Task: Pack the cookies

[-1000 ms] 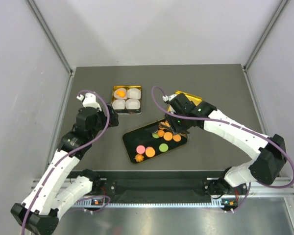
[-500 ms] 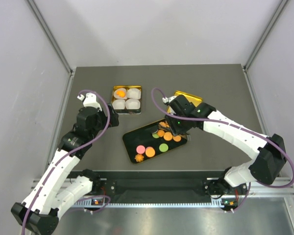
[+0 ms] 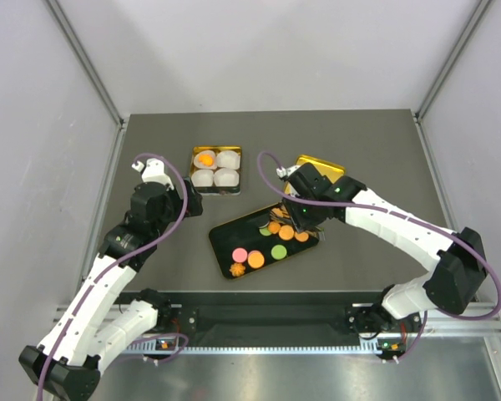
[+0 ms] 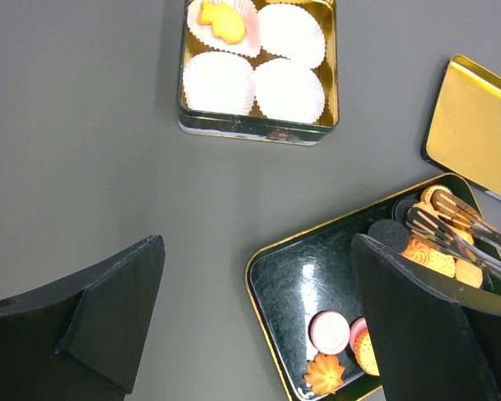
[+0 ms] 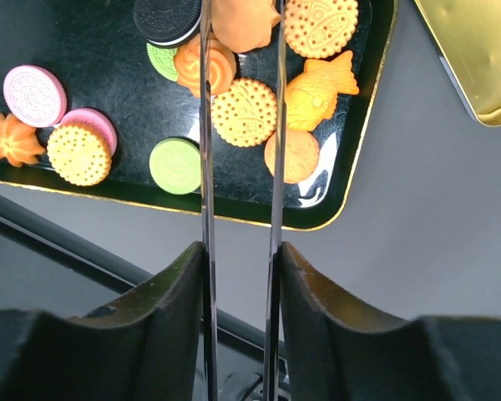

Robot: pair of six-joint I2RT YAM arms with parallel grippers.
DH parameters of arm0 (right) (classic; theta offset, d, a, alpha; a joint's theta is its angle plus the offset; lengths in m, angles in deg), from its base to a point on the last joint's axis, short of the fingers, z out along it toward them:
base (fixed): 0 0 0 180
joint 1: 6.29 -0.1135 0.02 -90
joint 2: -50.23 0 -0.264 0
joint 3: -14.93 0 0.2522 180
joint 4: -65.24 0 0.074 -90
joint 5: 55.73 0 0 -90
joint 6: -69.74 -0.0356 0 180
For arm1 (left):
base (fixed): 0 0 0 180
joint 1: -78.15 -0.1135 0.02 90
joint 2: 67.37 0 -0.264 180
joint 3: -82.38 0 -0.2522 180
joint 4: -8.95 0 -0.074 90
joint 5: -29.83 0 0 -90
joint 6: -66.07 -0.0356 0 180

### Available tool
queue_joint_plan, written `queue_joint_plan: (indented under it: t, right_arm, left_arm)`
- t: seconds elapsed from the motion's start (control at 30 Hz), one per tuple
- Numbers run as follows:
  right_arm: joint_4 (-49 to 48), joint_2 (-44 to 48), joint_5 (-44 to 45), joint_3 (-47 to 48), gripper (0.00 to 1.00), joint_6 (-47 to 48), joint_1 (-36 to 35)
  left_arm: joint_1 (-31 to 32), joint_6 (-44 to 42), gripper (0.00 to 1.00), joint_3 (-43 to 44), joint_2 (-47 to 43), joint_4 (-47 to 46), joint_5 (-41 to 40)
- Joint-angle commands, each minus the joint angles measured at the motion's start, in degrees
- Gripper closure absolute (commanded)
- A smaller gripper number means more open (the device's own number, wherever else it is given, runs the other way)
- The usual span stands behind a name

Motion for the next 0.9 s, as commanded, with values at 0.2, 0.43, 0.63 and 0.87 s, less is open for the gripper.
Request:
queue_joint_plan:
  t: [0.2,0.43,0.63,0.87]
  right_arm:
    - [-0.7,1.5,3.6,4.3,0.69,-0.6,-0.5]
    - [0.1,2.4,4.3,9.2,0.69,-0.2,2.6]
    - [-5.7,-2.7,1.5,16.7,0.69,0.3,2.6]
    - [-14.9,-17.1,-2.1,30.2,0.67,1.3,2.8]
  left_arm:
    - [-0.4,0.1,0.02,-0.5,0.0,-2.4,0.4]
    - [-0.4,0.1,0.02,-0.4,-0.1,-2.4,0.3]
    - [-0.5,-0.1,0.02,-0.2,0.5,-2.8,0.4]
    - [-0.7,-0.1,0.02,-0.4,0.6,-2.8,1.2]
